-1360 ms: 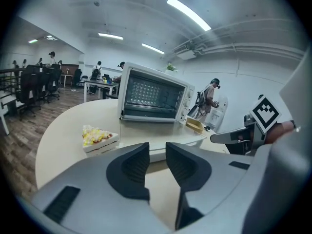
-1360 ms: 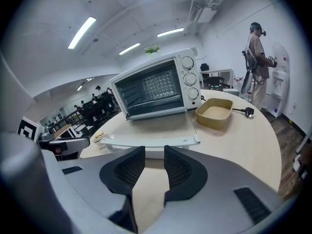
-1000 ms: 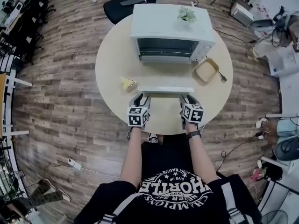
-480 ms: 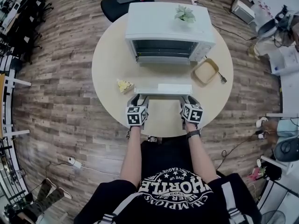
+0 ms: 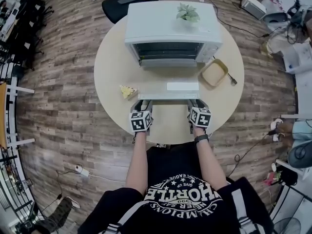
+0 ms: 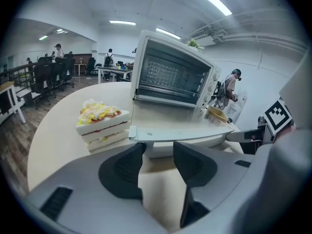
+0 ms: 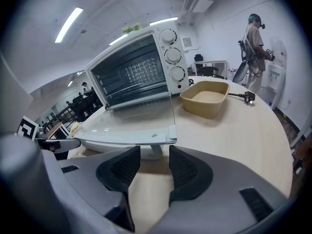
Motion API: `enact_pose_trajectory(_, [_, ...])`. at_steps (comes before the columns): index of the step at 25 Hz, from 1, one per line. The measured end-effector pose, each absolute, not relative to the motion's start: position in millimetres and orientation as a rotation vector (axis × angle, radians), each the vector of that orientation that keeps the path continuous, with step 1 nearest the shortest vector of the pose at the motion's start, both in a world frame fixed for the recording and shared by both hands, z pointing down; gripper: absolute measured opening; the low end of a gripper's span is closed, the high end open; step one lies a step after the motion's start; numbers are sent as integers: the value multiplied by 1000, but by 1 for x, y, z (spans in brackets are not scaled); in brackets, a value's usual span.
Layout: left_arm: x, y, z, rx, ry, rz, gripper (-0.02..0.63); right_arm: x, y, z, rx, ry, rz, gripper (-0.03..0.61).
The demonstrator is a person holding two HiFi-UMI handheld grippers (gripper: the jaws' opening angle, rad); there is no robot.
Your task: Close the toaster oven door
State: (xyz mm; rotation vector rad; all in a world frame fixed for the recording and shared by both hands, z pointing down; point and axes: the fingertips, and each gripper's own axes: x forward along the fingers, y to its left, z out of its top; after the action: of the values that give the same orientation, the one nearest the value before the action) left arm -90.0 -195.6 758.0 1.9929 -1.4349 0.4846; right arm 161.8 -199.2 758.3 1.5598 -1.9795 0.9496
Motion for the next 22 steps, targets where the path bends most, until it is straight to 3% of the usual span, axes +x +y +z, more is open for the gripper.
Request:
enact_pose_trajectory(11, [-94,-199,764,1961,-1458,491,201,158,-204,762,1533,-1978,939,168])
enact_pose_trajectory(15, [-104,-201,766,1912,-1515,467,109,158,-206,764,1534,-1983,930,154])
enact_pose_trajectory(22, [-106,-204,769,1885,-1526,483,103,158,-208,765,1528,-1975,924,131])
